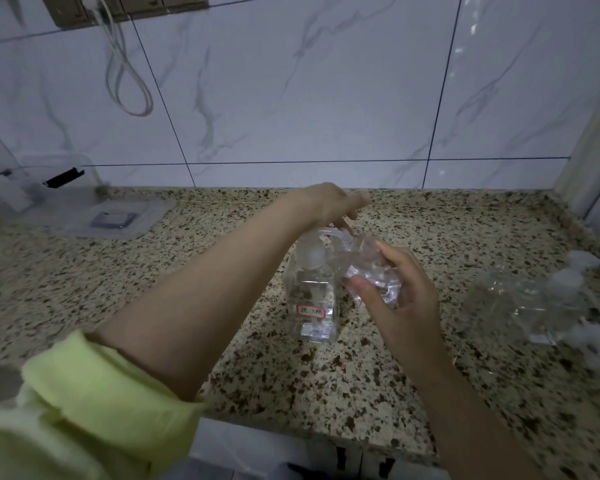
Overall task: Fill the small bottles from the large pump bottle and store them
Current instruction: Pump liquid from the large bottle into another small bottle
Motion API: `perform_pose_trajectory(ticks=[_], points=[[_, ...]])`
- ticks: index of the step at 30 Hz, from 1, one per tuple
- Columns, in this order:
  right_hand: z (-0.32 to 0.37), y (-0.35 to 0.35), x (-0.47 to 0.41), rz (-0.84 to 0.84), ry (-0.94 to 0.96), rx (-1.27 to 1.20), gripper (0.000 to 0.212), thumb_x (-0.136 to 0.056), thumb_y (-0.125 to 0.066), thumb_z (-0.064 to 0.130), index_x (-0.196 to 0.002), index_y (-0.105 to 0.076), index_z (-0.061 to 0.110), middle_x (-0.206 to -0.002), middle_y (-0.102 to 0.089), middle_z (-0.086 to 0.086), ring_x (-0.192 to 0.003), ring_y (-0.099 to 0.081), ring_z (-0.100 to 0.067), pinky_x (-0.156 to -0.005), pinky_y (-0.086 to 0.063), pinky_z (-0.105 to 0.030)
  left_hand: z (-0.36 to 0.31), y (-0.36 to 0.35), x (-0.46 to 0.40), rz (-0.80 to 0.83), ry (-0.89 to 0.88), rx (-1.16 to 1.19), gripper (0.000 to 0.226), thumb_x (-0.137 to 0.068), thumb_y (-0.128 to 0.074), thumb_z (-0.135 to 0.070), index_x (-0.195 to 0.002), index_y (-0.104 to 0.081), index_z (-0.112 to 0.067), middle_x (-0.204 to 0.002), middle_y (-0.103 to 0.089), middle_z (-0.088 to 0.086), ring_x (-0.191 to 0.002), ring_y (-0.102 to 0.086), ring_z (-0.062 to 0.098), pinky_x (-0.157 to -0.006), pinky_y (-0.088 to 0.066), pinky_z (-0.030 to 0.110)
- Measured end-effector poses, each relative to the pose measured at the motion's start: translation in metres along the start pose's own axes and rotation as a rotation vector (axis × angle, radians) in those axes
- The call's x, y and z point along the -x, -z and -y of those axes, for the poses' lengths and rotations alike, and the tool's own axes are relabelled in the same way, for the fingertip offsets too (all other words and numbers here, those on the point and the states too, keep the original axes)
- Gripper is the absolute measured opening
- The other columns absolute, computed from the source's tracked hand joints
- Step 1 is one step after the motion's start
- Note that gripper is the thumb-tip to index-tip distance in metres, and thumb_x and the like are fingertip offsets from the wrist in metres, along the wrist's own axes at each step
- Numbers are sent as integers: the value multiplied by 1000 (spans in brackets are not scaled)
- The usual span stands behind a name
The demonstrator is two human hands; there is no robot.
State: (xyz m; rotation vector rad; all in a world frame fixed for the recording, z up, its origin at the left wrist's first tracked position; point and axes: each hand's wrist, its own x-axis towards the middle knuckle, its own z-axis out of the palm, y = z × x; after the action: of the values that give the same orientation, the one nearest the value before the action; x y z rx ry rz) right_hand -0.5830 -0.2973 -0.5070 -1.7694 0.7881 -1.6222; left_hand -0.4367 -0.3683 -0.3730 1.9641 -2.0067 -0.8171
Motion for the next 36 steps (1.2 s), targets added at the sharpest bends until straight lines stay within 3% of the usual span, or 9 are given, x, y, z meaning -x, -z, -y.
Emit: perform_pose_trajectory(ticks=[3, 8, 11, 16, 21, 25, 29, 33, 36], points=[[0, -1, 1, -3, 8, 3, 46, -87, -79, 34, -127, -57, 40, -118, -65, 15, -113, -64, -11, -98, -52, -27, 0, -3, 0, -18, 14, -73, 61, -98, -35, -64, -121, -69, -18, -117, -72, 1, -114, -61, 22, -105, -40, 41], [-1, -1, 2, 2, 32, 15, 45, -87, -73, 35, -129, -58, 37, -121, -64, 16, -116, -63, -13, -99, -51, -30, 4, -5, 1, -62, -32, 16, 57, -99, -40, -60, -118, -69, -15, -101, -76, -1, -100, -66, 17, -106, -43, 42], [1, -1, 1, -12, 19, 3, 44, -86, -72, 37, -127, -58, 37, -119, -64, 18, -113, -63, -8, -96, -49, -20, 3, -5, 1, -79, -61, 94, 55, -98, -43, -59, -118, -67, -14, -92, -76, -4, -93, -68, 16, -101, -47, 39], [1, 0, 2, -2, -13, 16, 44, -86, -73, 38, -128, -60, 33, -117, -65, 15, -113, -64, -11, -97, -51, -24, -3, 0, 5, 67, -45, -36, 60, -98, -37, -64, -118, -70, -18, -114, -72, 0, -105, -59, 19, -109, -38, 42], [-2, -1, 3, 9, -19, 13, 45, -88, -75, 34, -130, -59, 28, -119, -65, 14, -113, -65, -13, -97, -54, -32, -5, -2, 5, 25, -19, -107, 62, -99, -32, -63, -117, -72, -18, -120, -70, 2, -117, -59, 22, -108, -36, 41], [0, -1, 2, -5, -12, 8, 44, -86, -71, 40, -128, -58, 35, -119, -64, 20, -113, -64, -9, -96, -51, -20, -7, 1, 5, -19, -43, 8, 60, -99, -37, -62, -110, -72, -15, -98, -76, 0, -99, -66, 19, -106, -43, 43], [1, 0, 0, -13, 0, 18, 43, -86, -69, 41, -127, -56, 39, -120, -62, 28, -114, -61, 0, -95, -46, -12, -4, 0, 4, -27, -2, -23, 63, -97, -34, -67, -110, -74, -20, -111, -73, 1, -107, -62, 22, -106, -41, 45], [0, 0, 1, -2, 14, 46, 45, -87, -69, 40, -130, -56, 34, -121, -60, 28, -115, -61, -3, -96, -48, -16, -7, -3, 4, -14, -8, -23, 70, -97, -27, -70, -117, -70, -19, -109, -73, 0, -108, -63, 23, -107, -39, 46], [-4, 1, 1, 6, 4, 41, 47, -88, -75, 34, -131, -58, 29, -122, -62, 19, -117, -62, -12, -99, -53, -30, -8, -1, 5, -2, -17, 43, 71, -99, -22, -67, -124, -66, -16, -103, -74, 1, -100, -62, 21, -105, -39, 43]])
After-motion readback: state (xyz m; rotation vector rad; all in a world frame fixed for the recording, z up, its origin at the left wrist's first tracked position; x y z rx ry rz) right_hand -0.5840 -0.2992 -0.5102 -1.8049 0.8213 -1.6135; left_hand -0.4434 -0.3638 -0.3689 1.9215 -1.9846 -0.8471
